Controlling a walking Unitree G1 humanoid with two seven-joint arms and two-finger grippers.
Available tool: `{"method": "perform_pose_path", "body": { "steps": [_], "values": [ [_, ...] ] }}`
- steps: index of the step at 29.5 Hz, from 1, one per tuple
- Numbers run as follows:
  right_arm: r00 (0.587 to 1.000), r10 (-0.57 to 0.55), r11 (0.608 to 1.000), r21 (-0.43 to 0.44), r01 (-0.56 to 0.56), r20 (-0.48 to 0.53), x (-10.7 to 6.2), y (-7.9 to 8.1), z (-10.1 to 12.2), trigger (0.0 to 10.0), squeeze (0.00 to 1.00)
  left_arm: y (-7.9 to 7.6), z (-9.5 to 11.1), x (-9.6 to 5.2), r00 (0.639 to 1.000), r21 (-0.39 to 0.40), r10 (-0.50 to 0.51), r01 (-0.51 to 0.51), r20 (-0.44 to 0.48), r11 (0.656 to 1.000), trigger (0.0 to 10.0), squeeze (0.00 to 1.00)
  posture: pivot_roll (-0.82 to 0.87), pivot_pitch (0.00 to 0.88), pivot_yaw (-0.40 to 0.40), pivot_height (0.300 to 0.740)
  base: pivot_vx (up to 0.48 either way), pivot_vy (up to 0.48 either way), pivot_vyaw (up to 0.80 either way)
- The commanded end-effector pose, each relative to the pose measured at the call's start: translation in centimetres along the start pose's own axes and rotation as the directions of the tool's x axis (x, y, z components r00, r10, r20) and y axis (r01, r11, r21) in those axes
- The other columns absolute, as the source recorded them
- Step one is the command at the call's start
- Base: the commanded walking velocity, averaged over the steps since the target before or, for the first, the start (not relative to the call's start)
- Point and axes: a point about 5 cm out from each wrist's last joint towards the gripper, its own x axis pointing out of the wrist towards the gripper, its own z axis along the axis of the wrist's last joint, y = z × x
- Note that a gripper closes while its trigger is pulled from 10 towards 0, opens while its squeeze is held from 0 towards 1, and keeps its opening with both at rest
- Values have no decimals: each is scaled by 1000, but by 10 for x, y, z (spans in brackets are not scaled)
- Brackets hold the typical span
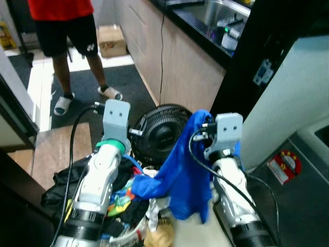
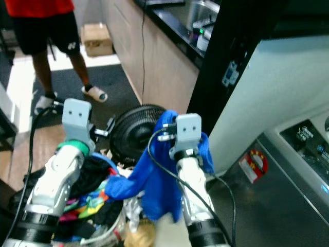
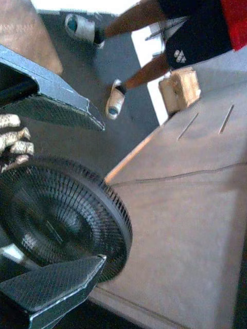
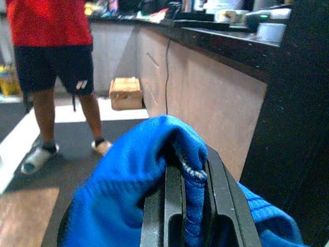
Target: Clothes washing
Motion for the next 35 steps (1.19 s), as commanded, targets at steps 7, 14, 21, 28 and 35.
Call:
{"method": "perform_pose_path", "body": {
  "steps": [7,14,21,28,35],
  "values": [
    [999,-36,999,2,36,15,2,-7,3,10000,0,-3,6,5,999,3,-28,28,18,1000,10000,0,68,0,51,740,0,0,-800],
    [999,-41,999,0,41,14,1,-8,2,10000,0,-4,6,5,999,4,-34,34,17,999,10000,0,70,0,56,740,0,0,-800],
    [999,-45,999,1,45,13,1,-7,3,10000,0,-4,6,6,999,4,-37,37,16,999,10000,0,69,0,58,740,0,0,-800],
    [998,-51,999,1,51,21,2,-9,5,10000,0,-6,11,8,998,-2,-47,47,30,999,10000,0,67,0,59,740,0,0,-800],
    [997,-56,998,14,55,62,8,-8,17,10000,0,-3,27,11,996,-8,-56,56,77,998,10000,0,72,0,65,740,0,0,-800]
  ]
}}
